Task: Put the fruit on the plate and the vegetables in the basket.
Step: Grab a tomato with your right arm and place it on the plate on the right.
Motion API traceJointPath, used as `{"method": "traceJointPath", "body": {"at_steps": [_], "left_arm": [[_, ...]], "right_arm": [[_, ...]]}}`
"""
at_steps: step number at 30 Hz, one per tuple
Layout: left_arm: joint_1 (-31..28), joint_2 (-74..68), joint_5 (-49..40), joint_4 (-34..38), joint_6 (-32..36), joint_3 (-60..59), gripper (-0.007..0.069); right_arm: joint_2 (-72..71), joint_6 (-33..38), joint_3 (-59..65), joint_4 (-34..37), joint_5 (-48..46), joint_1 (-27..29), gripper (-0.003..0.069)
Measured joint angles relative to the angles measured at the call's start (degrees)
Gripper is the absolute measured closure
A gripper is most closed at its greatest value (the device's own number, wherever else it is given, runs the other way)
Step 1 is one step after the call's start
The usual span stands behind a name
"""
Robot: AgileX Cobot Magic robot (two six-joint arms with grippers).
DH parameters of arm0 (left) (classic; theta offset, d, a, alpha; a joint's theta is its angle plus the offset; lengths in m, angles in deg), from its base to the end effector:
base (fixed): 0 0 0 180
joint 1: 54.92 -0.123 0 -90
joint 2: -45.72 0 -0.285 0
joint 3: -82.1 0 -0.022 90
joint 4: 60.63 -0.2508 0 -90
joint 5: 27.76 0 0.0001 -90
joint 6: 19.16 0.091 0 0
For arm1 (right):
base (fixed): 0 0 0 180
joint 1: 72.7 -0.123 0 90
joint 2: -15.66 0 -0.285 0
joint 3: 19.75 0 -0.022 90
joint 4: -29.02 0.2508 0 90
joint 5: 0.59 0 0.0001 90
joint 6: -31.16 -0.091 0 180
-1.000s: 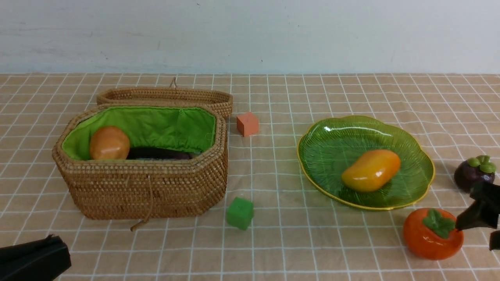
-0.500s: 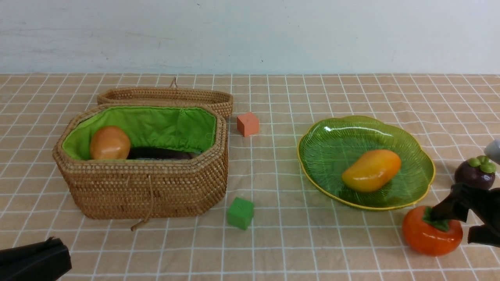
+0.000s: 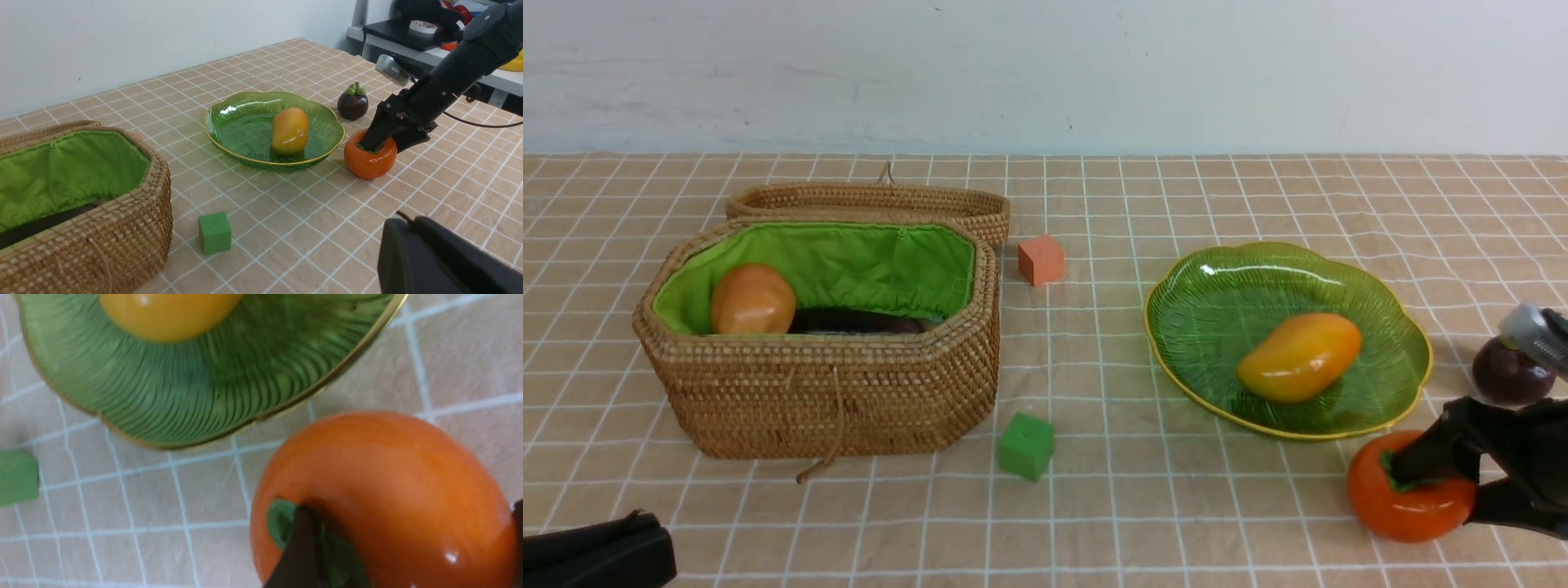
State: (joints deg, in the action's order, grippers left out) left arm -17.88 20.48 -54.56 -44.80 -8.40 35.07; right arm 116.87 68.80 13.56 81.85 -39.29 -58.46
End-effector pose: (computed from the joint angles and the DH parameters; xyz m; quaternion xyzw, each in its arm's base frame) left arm 0.0441 -0.0474 0.3289 0.2566 0.7105 -0.2698 0.5971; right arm 0.2788 -0.0239 0.1681 0.1420 0.9424 0.2450 0.1781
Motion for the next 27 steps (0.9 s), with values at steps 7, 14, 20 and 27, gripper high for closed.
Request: {"method": "traceJointPath", "body": {"at_steps": [7, 14, 20, 27], "left_arm": [[0.00, 0.00, -0.32, 0.00, 0.00, 0.00, 0.0636], [0.00, 0.00, -0.28, 0.00, 0.00, 0.00, 0.0636], [0.00, 0.00, -0.65, 0.00, 0.00, 0.00, 0.0636], [0.00, 0.00, -0.67, 0.00, 0.00, 0.00, 0.0636]], "right_arm": [[0.21, 1.52, 0.00, -0.11, -1.13, -1.21, 0.0060], [0.32, 4.02, 0.00, -2.21, 2.34, -6.57, 0.0062], [0.32, 4.02, 0.00, -2.62, 2.63, -6.93, 0.0109], [-0.63, 4.02, -0.41, -4.71, 1.22, -6.92, 0.0155]]}}
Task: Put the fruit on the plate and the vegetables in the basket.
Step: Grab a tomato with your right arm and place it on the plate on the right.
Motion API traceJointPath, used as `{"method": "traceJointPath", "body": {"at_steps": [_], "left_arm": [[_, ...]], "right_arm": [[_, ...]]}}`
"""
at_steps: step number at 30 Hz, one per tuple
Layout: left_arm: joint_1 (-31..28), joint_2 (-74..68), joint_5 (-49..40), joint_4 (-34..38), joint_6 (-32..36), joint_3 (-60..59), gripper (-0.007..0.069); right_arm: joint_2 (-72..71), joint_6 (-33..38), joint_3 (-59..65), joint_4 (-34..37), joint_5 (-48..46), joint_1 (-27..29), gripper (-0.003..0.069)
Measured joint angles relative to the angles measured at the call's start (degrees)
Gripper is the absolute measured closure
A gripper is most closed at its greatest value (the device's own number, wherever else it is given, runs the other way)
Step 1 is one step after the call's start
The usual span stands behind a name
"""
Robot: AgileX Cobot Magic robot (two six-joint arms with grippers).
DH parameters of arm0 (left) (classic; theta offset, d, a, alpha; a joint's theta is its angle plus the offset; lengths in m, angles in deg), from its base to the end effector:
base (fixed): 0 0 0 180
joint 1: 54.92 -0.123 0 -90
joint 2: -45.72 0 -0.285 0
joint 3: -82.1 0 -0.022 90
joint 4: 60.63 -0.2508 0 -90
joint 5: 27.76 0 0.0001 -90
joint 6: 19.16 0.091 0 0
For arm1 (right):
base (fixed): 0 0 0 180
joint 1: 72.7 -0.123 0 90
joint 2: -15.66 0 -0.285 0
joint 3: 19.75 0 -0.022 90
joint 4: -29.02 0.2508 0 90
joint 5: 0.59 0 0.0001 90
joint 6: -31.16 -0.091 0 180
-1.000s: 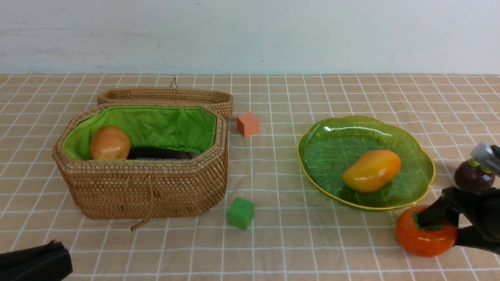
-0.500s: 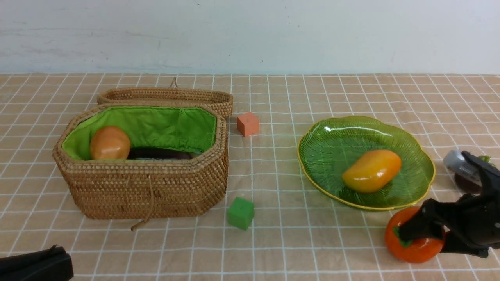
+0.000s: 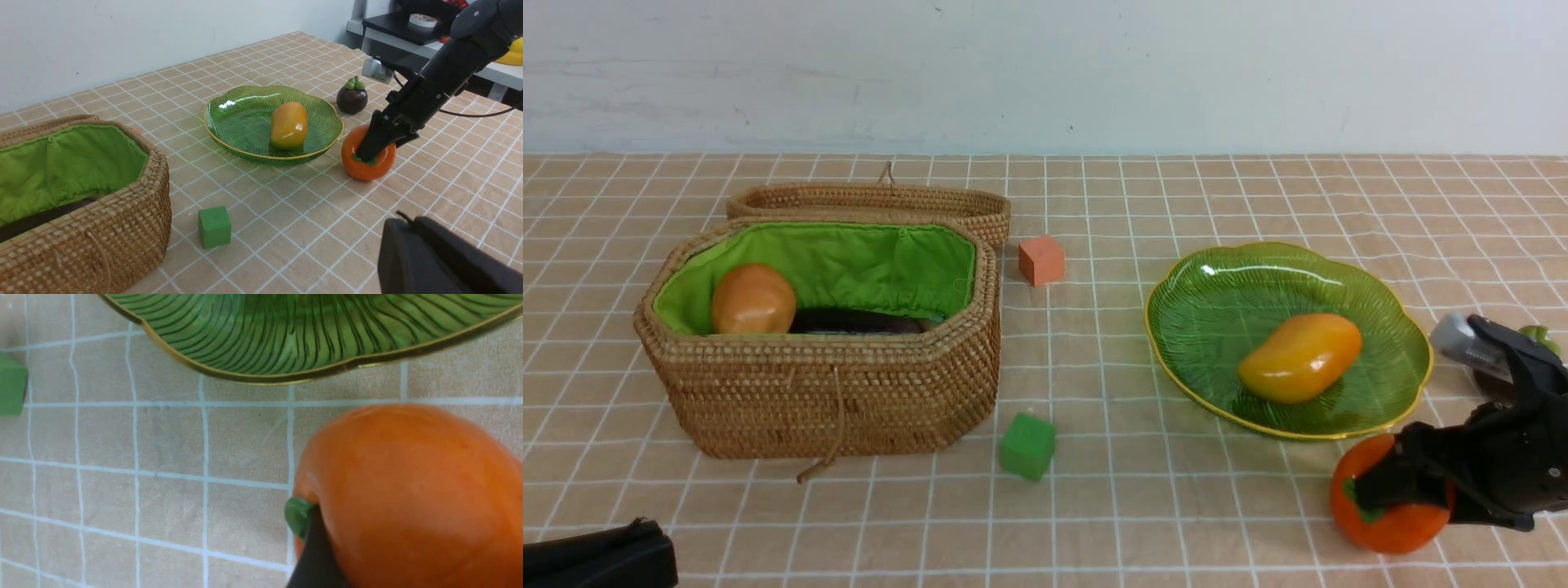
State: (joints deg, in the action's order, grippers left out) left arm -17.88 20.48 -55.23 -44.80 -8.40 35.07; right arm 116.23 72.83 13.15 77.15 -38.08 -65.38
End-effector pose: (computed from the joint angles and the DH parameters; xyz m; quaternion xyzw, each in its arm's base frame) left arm 0.0438 -0.0475 0.3279 0.2588 0.7136 -0.2691 0.5927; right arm 0.2793 0.0058 0.1701 0.0207 0.9591 0.2185 0.1786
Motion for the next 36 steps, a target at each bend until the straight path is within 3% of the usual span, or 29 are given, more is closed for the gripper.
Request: {"method": "traceJointPath", "body": {"at_steps": [3, 7, 11, 15, 21, 25, 28, 36], "left_arm": [[0.00, 0.00, 0.00, 0.00, 0.00, 0.00, 0.0634], [0.00, 0.00, 1.82, 0.00, 0.00, 0.00, 0.0634], [0.00, 0.00, 6.70, 0.00, 0.00, 0.00, 0.0634], [0.00, 0.00, 8.97, 0.00, 0.00, 0.00, 0.0633], [0.00, 0.00, 9.06, 0.00, 0.00, 0.00, 0.0633], [0.00, 0.00, 9.06, 0.00, 0.00, 0.00, 0.0633], [0.00, 0.00, 9.06, 0.00, 0.00, 0.00, 0.0633], [0.00, 0.00, 9.06, 0.00, 0.00, 0.00, 0.0633]], "right_arm": [[-1.46, -2.08, -1.06, -3.54, -3.59, 0.05, 0.0155], [-6.69, -15.26, -7.32, -8.50, -11.36, 0.05, 0.0155], [-7.82, -19.67, -11.94, -9.18, -5.55, 0.05, 0.0155], [-3.72, -20.25, -14.88, -8.20, 4.26, 0.05, 0.0155], [5.16, -19.62, -18.78, -5.59, 5.51, 0.05, 0.0148], [8.02, -17.21, -20.63, -5.40, 5.54, 0.05, 0.0013], [7.87, -16.57, -21.23, -5.35, 5.35, 0.05, -0.0019], [4.67, -16.92, -23.50, -9.44, 2.01, 0.81, 0.0016]]}}
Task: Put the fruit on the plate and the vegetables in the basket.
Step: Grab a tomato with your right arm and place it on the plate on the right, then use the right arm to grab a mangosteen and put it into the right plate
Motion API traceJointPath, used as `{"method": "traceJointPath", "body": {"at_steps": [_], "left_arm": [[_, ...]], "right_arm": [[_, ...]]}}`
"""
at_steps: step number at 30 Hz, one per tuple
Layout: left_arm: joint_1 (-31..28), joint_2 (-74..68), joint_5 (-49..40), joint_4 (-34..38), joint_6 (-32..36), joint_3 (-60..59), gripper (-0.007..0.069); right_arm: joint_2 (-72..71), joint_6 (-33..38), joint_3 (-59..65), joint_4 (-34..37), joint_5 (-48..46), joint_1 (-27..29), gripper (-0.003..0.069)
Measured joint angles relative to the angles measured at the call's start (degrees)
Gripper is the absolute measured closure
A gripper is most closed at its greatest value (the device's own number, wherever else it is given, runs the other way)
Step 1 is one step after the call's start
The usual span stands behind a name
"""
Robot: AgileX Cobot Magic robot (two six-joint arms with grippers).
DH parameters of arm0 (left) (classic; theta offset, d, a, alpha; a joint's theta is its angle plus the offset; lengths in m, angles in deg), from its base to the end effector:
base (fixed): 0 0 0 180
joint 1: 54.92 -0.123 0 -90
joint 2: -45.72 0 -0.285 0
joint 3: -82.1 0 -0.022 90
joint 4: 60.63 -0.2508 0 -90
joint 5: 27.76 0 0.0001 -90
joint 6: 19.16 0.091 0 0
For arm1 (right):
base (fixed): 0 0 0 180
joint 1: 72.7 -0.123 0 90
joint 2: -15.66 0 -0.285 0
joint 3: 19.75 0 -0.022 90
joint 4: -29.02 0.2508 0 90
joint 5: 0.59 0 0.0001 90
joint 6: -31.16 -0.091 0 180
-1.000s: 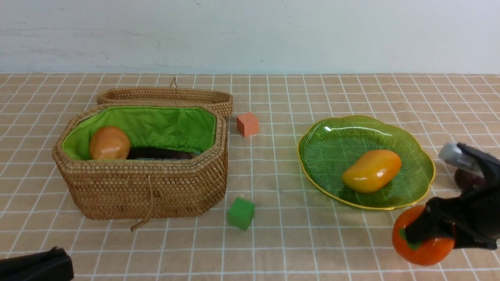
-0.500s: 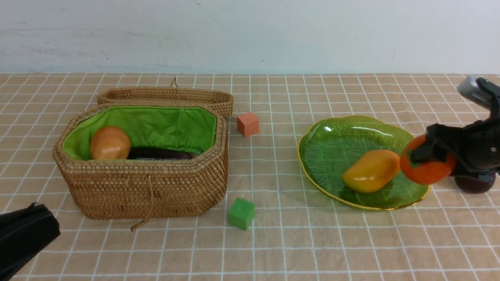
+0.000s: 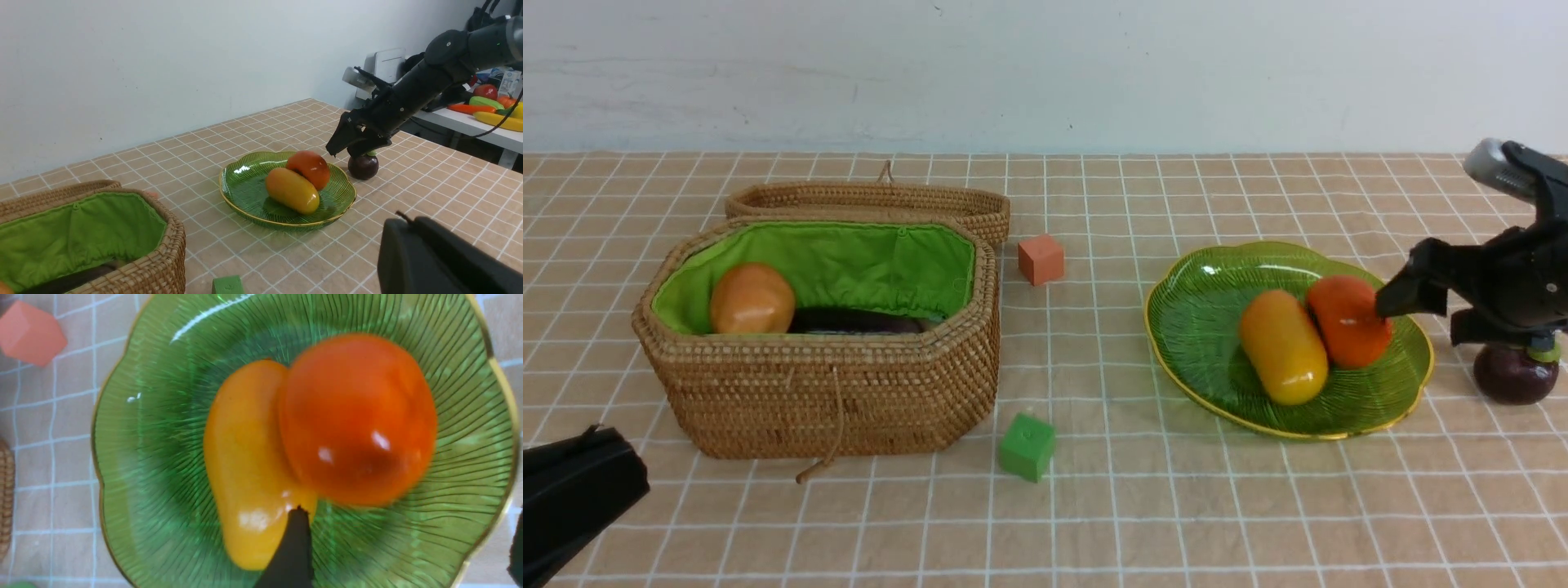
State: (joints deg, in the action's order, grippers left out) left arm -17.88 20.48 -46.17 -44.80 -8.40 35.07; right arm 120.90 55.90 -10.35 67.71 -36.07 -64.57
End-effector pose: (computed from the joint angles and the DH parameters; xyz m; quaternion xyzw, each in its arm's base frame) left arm 0.0472 -0.0455 0.3417 0.2284 0.6694 -0.2778 0.6501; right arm 0.3632 -0.0185 0.2450 0.0772 0.9326 0.1761 0.3055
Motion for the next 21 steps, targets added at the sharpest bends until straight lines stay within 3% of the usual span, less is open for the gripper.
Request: {"method": "traceJointPath", "body": {"at_steps": [3, 4, 9, 21], "left_arm": [[0.00, 0.00, 0.05, 0.00, 0.00, 0.00, 0.0633], [0.00, 0.00, 0.07, 0.00, 0.00, 0.00, 0.0633], [0.00, 0.00, 0.52, 0.00, 0.00, 0.00, 0.0633], [0.00, 0.00, 0.45, 0.00, 0.00, 0.00, 0.0633]], "right_arm": [[-2.59, -4.62, -1.62, -6.41, -3.10, 2.30, 0.0060], [-3.29, -8.73, -2.77, -11.64, -4.06, 3.80, 0.0080], [-1.75, -19.06, -5.64, -25.88, -4.37, 5.55, 0.0093], [12.20, -21.51, -10.26, -30.43, -2.33, 5.55, 0.0033]]}}
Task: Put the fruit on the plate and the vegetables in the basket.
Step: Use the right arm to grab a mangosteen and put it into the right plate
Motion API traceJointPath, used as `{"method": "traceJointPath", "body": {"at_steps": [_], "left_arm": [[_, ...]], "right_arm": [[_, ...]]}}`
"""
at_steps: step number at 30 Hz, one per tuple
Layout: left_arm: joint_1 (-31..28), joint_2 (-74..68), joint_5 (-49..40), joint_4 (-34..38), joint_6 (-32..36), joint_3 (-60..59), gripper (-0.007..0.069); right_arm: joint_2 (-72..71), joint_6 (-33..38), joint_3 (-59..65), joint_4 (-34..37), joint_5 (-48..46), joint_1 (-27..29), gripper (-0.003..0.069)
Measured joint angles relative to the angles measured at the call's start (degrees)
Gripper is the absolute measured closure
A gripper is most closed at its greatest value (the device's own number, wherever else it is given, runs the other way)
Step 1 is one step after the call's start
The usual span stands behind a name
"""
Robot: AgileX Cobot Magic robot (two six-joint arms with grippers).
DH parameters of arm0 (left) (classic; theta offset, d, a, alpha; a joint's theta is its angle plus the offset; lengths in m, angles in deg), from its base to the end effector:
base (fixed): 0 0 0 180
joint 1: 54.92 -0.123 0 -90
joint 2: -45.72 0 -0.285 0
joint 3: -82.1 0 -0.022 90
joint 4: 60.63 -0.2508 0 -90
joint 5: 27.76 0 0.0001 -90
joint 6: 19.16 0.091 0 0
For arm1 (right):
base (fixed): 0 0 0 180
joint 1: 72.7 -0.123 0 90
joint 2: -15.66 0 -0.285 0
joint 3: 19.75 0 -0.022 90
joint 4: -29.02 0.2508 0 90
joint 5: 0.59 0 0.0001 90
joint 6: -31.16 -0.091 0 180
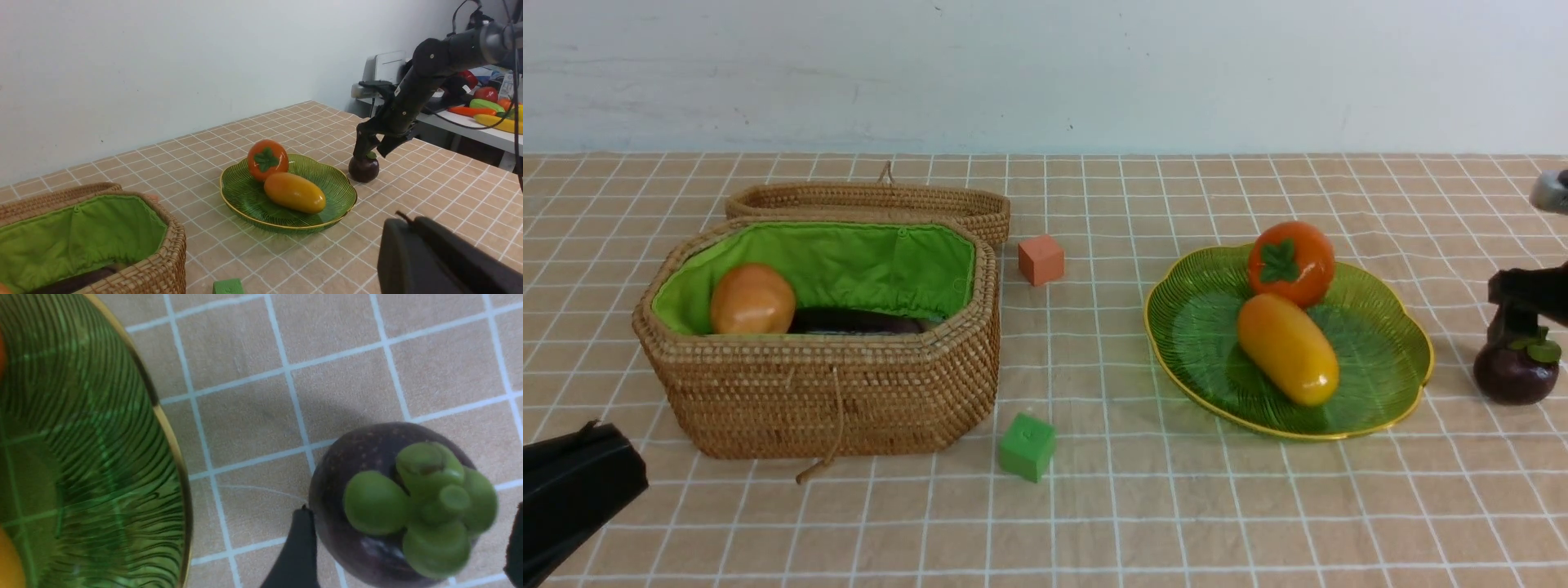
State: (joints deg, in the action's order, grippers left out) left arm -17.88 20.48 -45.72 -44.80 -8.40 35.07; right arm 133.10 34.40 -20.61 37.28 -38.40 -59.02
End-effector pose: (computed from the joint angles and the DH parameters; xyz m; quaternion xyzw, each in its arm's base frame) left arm 0.0473 -0.0453 0.3424 0.2269 0.6671 -0.2782 0.6528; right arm 0.3954 -0.0880 0.2018 0.1340 0.9644 0.0225 0.2268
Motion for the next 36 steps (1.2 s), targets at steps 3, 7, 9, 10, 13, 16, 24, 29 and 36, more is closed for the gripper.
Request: {"method": "traceJointPath", "body": {"at_steps": [3, 7, 9, 10, 13, 16, 24, 29, 36], "left_arm": [[0.00, 0.00, 0.00, 0.00, 0.00, 0.00, 0.0633], [0.00, 0.00, 0.00, 0.00, 0.00, 0.00, 0.0633], [0.00, 0.00, -0.02, 0.00, 0.00, 0.00, 0.0633], [0.00, 0.00, -0.02, 0.00, 0.00, 0.00, 0.0633], [0.00, 0.00, -0.07, 0.00, 0.00, 0.00, 0.0633], [0.00, 0.00, -0.14, 0.00, -0.06, 0.00, 0.0633], [0.12, 0.00, -0.68, 0.00, -0.06, 0.00, 0.0633], [0.18, 0.00, -0.73, 0.00, -0.06, 0.00, 0.0633], [0.18, 0.00, -0.68, 0.00, -0.06, 0.00, 0.0633]], "right_arm": [[3.02, -0.02, 0.00, 0.00, 1.81, 0.00, 0.0033], [4.83, -0.02, -0.08, 0.00, 3.76, 0.00, 0.0034], [5.03, -0.02, -0.15, -0.06, 4.22, 0.00, 0.0037], [5.10, -0.02, -0.14, -0.14, 4.56, 0.00, 0.0039], [5.21, -0.02, -0.16, -0.26, 5.61, 0.00, 0.0047], [5.30, -0.02, -0.31, -0.31, 6.17, 0.00, 0.0058], [5.58, -0.02, -0.39, -0.43, 6.34, 0.00, 0.0074], [3.97, -0.02, -0.39, -0.52, 3.40, 0.00, 0.0074], [-6.12, 1.07, -0.13, 3.89, -2.40, -1.79, 0.0074]]}}
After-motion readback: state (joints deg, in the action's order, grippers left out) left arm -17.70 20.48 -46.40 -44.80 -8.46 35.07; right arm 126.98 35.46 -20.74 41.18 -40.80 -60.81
